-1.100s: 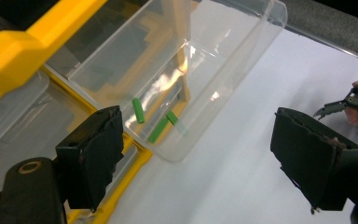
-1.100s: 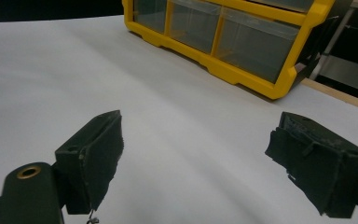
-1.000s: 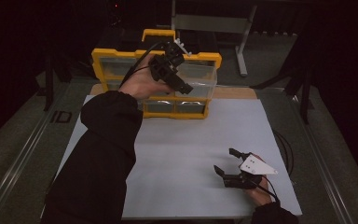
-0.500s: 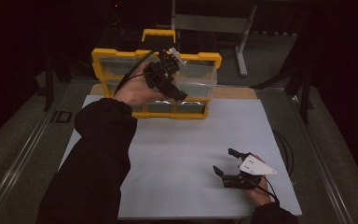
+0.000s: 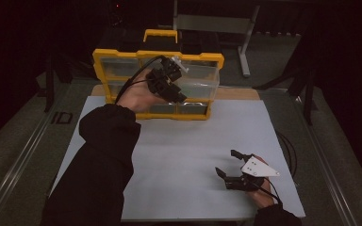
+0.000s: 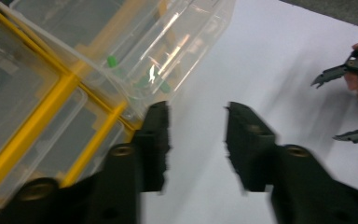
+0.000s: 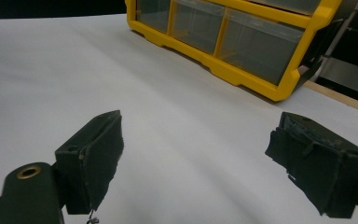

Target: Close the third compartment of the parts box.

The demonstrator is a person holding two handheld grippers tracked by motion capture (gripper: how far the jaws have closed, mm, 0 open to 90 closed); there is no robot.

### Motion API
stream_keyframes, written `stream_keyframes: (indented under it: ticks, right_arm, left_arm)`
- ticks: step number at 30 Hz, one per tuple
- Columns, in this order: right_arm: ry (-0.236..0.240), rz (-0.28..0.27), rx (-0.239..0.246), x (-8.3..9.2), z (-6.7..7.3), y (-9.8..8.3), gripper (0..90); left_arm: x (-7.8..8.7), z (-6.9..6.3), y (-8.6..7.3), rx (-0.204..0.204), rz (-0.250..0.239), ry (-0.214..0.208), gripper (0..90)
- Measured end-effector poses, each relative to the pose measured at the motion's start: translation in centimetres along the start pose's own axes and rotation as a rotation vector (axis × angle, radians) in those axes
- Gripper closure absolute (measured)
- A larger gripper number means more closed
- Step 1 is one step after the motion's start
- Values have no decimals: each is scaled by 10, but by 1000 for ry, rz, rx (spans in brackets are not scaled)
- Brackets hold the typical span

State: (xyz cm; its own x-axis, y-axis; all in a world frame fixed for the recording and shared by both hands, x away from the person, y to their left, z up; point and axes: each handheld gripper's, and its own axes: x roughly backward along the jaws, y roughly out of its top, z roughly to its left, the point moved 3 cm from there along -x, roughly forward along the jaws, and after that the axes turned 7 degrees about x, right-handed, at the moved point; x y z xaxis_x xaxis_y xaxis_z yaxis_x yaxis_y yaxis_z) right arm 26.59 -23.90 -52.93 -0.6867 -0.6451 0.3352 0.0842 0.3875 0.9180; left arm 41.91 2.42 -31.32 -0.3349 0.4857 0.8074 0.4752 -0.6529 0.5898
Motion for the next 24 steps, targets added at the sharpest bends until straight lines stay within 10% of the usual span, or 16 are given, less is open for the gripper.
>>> stream_keyframes:
  ticks: [6,24]
  right_arm:
    - [0,1,2,0,1,1,152]
    - [3,7,4,-1,1,0,153]
  left_arm:
    - [-5,-4,1,-19,14,-2,898]
    - [-24,2,5,48,-24,25,900]
